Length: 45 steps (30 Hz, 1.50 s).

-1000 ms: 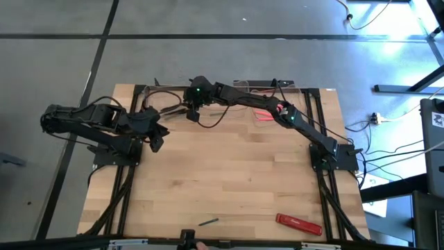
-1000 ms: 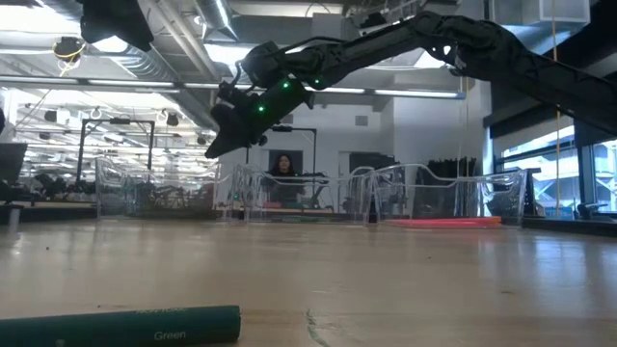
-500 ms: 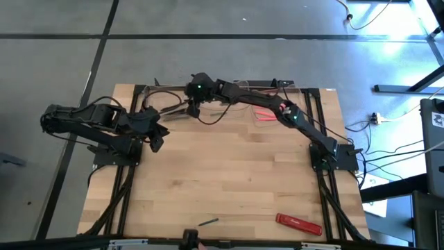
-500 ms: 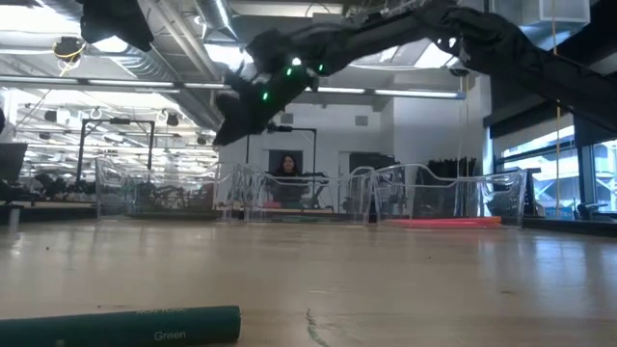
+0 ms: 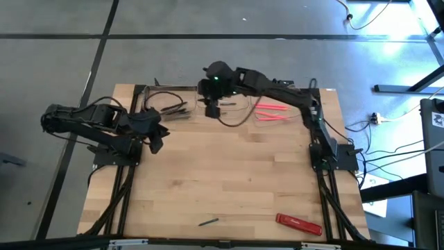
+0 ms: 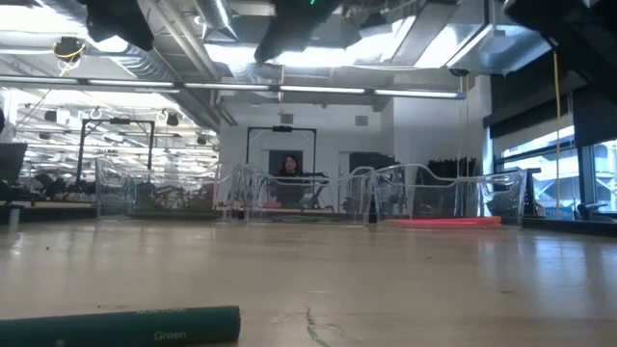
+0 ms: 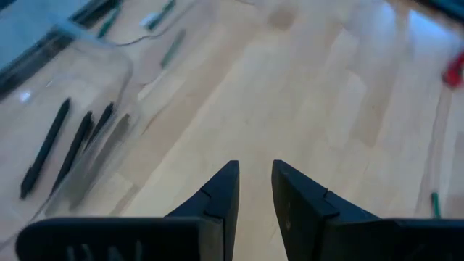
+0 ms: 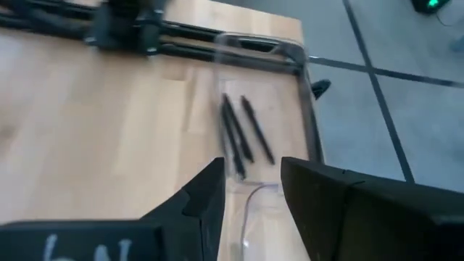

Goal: Sort crayons/erasers/pens/pencils in bins
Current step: Put the green crayon into the middle transparent bin

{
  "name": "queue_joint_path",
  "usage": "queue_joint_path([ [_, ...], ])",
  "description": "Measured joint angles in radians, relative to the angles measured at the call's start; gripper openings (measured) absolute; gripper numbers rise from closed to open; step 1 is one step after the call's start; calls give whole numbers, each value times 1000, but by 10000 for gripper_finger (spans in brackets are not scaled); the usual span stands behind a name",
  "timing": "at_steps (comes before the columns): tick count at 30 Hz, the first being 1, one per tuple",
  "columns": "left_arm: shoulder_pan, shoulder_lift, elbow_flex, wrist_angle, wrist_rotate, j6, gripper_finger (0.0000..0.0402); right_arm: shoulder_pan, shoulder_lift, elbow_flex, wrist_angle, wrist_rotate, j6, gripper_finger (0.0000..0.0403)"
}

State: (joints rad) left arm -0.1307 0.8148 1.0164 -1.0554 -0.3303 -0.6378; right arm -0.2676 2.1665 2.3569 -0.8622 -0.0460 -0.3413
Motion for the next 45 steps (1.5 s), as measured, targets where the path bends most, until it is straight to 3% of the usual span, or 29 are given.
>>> queue_joint_path([
  [8, -72, 104, 0, 142, 22, 228, 76, 114, -127, 0, -191, 0, -23, 138],
  [28, -161, 435, 0, 230, 253, 455, 76, 336, -206, -1, -658, -1, 333, 138],
  [36, -200, 501, 0, 260, 307, 425, 76, 378, -205, -34, -674, -61, 329, 138],
  [45, -313, 479, 0, 248, 285, 266, 76, 423, -204, -257, -546, -61, 288, 138],
])
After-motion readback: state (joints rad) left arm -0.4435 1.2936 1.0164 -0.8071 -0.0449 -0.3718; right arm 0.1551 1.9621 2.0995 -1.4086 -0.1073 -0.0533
